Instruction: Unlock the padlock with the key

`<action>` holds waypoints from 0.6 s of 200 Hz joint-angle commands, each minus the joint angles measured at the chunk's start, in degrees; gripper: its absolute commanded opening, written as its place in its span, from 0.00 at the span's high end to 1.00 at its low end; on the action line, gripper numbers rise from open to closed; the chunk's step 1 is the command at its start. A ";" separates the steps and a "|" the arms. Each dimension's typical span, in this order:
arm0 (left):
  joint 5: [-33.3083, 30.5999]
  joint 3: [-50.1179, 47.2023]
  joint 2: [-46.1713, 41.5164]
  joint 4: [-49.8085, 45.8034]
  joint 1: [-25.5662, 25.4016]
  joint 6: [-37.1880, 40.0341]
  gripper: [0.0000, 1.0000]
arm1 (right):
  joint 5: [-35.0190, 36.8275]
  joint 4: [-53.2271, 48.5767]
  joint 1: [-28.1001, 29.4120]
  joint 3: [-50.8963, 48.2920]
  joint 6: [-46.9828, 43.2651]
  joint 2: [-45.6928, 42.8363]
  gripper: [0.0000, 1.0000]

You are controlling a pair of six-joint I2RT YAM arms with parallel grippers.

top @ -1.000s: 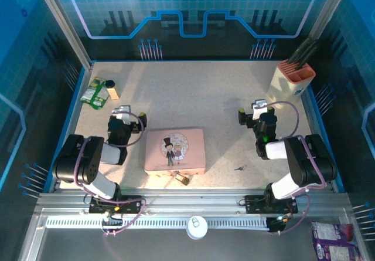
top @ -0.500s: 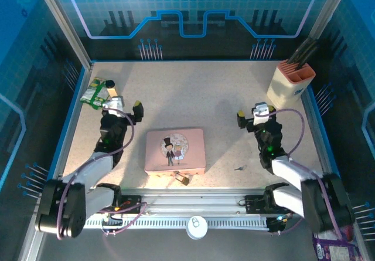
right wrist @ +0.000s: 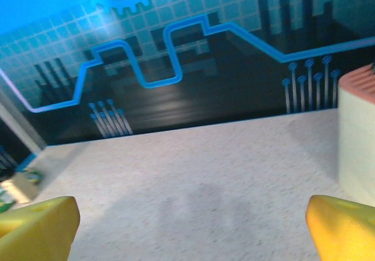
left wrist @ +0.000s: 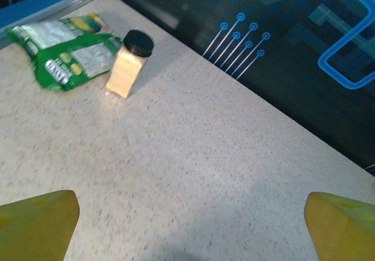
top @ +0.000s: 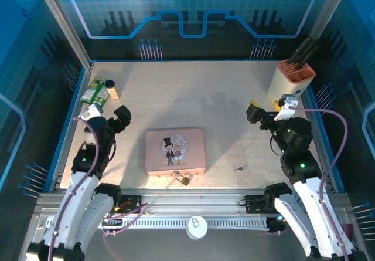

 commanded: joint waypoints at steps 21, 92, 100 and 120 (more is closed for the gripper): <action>13.89 0.95 -4.68 -9.50 0.23 -1.60 0.01 | -9.43 -17.20 -1.89 3.95 2.62 -5.75 0.00; 18.98 4.24 4.27 -9.59 -17.54 3.97 0.01 | -4.46 -38.16 2.63 13.52 3.16 3.87 0.00; 16.55 4.41 4.97 -9.61 -20.51 4.90 0.01 | -2.67 -38.50 4.33 13.00 3.98 4.26 0.00; 13.36 4.31 6.34 -8.91 -25.81 7.05 0.01 | 0.40 -39.38 9.40 12.65 6.43 6.03 0.04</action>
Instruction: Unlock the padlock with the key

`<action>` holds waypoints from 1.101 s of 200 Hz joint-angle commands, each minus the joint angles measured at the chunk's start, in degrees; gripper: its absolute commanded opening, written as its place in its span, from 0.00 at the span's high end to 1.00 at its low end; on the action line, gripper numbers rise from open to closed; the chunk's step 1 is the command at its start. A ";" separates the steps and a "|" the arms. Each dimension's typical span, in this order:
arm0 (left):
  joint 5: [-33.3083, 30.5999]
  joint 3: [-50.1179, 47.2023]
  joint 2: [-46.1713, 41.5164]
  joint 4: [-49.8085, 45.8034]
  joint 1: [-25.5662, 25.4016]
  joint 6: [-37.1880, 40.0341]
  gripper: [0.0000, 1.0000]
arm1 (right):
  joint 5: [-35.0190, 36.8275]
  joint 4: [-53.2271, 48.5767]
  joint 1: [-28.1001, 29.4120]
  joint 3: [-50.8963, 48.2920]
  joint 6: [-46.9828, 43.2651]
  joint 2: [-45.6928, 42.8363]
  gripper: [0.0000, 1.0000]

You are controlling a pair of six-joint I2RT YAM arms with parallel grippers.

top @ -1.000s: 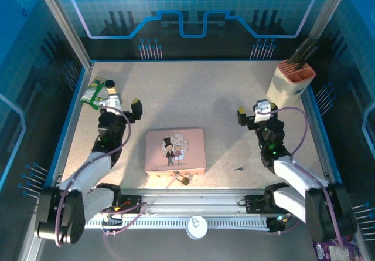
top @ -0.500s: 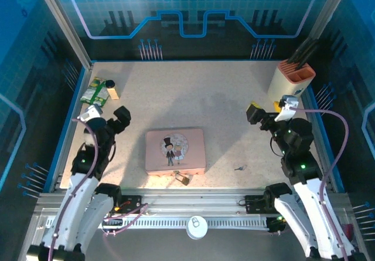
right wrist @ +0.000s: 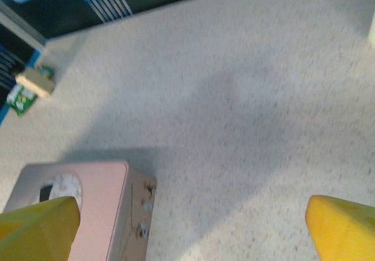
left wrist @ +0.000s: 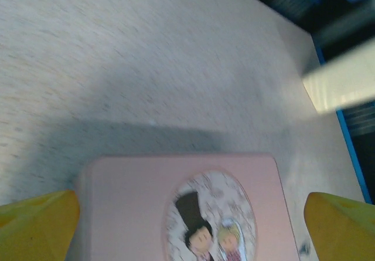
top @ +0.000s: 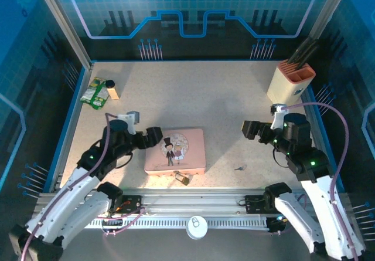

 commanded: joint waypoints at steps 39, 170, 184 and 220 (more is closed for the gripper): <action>-9.57 -1.56 0.72 2.68 -10.62 7.47 0.01 | 13.08 -6.87 17.47 -3.95 9.35 8.01 0.10; -18.33 -17.17 -12.58 15.24 -12.69 13.53 0.01 | 15.21 -2.63 26.26 -16.11 27.10 25.46 0.37; -18.67 -17.72 -13.15 15.33 -12.68 13.36 0.01 | 15.89 -2.24 26.21 -16.92 28.31 26.08 0.38; -17.67 -17.62 -13.43 15.17 -12.69 12.86 0.01 | 16.16 0.25 26.26 -18.74 30.06 28.13 0.45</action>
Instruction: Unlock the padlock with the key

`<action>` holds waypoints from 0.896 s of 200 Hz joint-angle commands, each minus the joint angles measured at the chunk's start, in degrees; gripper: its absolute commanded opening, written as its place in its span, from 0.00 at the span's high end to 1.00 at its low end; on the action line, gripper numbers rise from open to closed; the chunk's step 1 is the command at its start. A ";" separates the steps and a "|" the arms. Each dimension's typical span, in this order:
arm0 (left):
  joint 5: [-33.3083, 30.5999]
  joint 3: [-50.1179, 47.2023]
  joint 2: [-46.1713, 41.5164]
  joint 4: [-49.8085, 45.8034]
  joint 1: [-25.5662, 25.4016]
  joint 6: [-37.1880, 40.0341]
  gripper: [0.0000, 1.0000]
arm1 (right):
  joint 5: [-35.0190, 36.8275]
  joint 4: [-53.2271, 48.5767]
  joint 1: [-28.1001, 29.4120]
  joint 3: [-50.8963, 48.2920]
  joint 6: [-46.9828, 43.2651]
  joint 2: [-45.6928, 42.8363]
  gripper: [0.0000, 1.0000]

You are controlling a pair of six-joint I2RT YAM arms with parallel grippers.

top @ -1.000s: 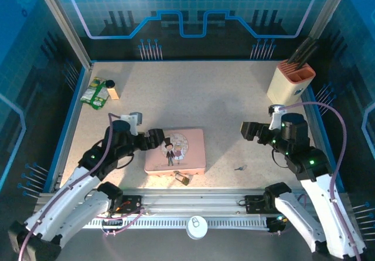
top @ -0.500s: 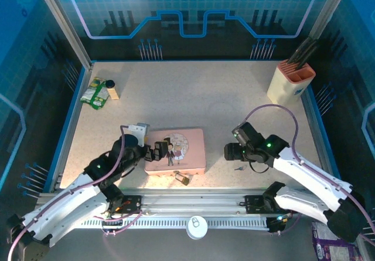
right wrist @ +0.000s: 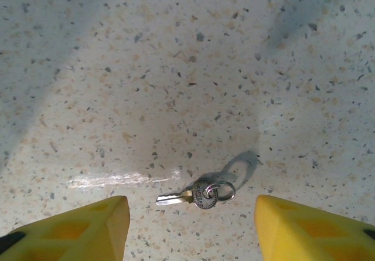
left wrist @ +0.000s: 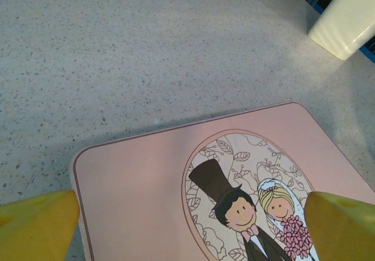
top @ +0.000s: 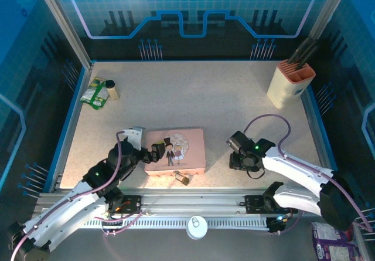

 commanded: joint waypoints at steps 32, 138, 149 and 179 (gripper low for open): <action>-0.24 -0.50 -1.65 1.72 -0.38 0.90 0.01 | 2.54 2.60 0.67 -1.74 4.06 3.57 0.55; -0.40 -1.03 -2.81 1.61 -0.38 0.71 0.01 | 5.59 3.33 0.40 -3.16 7.68 3.08 0.62; -0.42 -1.05 -2.81 1.70 -0.31 0.78 0.01 | 4.61 4.33 0.42 -3.73 8.00 3.50 0.61; -0.68 -1.16 -2.81 1.70 -0.39 0.83 0.01 | 2.64 5.89 0.50 -4.29 8.73 4.89 0.61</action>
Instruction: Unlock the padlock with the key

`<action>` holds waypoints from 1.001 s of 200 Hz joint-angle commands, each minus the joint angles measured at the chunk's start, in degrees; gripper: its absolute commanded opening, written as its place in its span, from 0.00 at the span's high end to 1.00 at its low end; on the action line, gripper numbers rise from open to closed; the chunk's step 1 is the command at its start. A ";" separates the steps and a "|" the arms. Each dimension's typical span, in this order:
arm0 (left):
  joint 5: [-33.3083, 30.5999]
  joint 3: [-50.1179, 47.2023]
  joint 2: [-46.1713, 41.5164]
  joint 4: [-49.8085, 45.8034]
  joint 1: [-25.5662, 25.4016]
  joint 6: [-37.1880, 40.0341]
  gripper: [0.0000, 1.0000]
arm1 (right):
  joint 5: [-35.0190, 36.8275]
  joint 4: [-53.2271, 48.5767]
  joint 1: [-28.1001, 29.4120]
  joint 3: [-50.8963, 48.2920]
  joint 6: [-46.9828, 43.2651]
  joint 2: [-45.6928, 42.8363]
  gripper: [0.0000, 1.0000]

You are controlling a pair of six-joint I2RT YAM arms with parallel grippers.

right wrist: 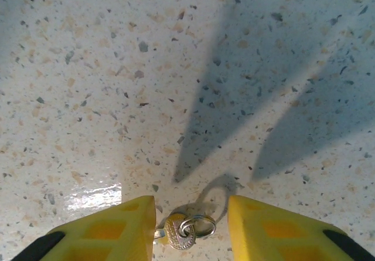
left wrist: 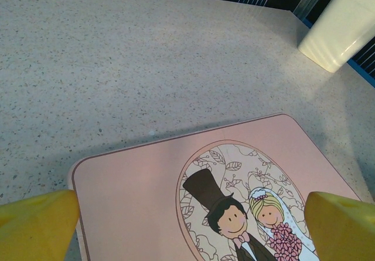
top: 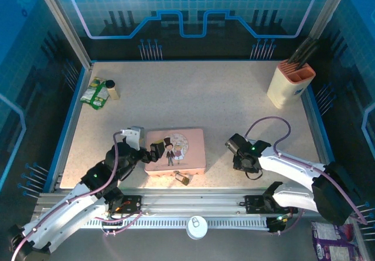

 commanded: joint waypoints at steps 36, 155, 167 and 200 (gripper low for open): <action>-1.01 -0.86 -0.58 1.09 -0.35 0.88 0.01 | -2.78 2.81 1.21 -0.75 2.30 2.88 0.64; -1.43 -0.77 -0.67 0.97 -0.37 1.02 0.01 | -1.54 -0.96 5.03 1.53 4.94 0.25 0.66; -1.44 -0.76 -0.67 0.99 -0.37 1.03 0.01 | -0.23 -2.64 5.40 1.45 6.22 -0.73 0.64; -1.50 -0.76 -0.76 0.92 -0.38 1.01 0.01 | 1.26 -3.29 6.54 0.98 7.86 -3.09 0.64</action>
